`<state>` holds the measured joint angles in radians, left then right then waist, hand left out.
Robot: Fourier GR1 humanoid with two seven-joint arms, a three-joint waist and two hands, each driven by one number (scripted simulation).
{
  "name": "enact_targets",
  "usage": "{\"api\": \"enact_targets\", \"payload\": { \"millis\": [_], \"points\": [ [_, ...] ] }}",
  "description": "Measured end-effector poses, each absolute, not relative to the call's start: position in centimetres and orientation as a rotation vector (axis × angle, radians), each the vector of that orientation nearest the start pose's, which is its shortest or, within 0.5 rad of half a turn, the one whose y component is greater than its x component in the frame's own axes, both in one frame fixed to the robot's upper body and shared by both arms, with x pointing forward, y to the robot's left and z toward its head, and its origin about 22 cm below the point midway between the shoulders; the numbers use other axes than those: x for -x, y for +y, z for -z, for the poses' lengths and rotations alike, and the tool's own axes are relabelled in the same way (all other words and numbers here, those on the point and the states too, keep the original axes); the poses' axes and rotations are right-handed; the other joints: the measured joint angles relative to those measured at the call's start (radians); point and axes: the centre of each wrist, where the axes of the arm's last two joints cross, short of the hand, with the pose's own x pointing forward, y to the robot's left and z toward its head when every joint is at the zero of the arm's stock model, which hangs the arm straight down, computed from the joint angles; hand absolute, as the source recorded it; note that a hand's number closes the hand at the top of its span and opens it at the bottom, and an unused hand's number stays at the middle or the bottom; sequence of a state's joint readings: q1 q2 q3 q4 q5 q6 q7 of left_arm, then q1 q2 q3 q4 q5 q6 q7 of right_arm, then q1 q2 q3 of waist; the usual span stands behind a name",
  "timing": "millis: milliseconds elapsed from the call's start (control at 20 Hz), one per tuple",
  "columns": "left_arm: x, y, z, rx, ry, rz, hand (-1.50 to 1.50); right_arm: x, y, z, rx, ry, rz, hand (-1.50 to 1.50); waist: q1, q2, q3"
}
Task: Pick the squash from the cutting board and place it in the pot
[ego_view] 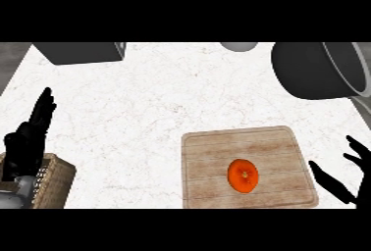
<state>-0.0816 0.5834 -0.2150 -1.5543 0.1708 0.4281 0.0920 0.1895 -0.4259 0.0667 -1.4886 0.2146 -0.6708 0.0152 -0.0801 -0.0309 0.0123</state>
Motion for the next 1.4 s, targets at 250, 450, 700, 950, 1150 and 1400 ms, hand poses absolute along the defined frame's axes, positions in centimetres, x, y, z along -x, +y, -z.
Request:
{"api": "enact_targets", "payload": {
  "millis": [250,450,700,950,1150,1400],
  "points": [
    [-25.0,31.5,-5.2,-0.478,-1.471,0.135,0.0,-13.2,-29.6,2.7,1.063,-1.377,-0.072,-1.5,0.017,0.007,-0.001],
    [-24.7,31.3,-5.3,-0.459,-1.466,0.154,0.0,-10.5,-27.8,1.2,1.042,-1.302,-0.126,-1.5,0.045,0.018,-0.003],
    [-24.7,31.3,-5.5,-0.447,-1.463,0.17,0.0,-10.0,-26.1,-1.9,0.988,-1.189,-0.209,-1.5,0.077,0.03,-0.006],
    [-24.8,31.0,-5.6,-0.434,-1.472,0.193,0.0,-10.7,-25.0,-4.1,0.908,-0.986,-0.359,-1.5,0.107,0.038,-0.005],
    [-25.0,30.5,-5.5,-0.417,-1.472,0.203,0.0,-12.1,-23.6,-5.9,0.825,-0.828,-0.455,-1.5,0.121,0.04,-0.004],
    [-24.8,30.9,-5.1,-0.41,-1.471,0.207,0.0,-14.8,-21.9,-7.8,0.736,-0.763,-0.529,-1.5,0.123,0.036,0.001]
  ]
}}
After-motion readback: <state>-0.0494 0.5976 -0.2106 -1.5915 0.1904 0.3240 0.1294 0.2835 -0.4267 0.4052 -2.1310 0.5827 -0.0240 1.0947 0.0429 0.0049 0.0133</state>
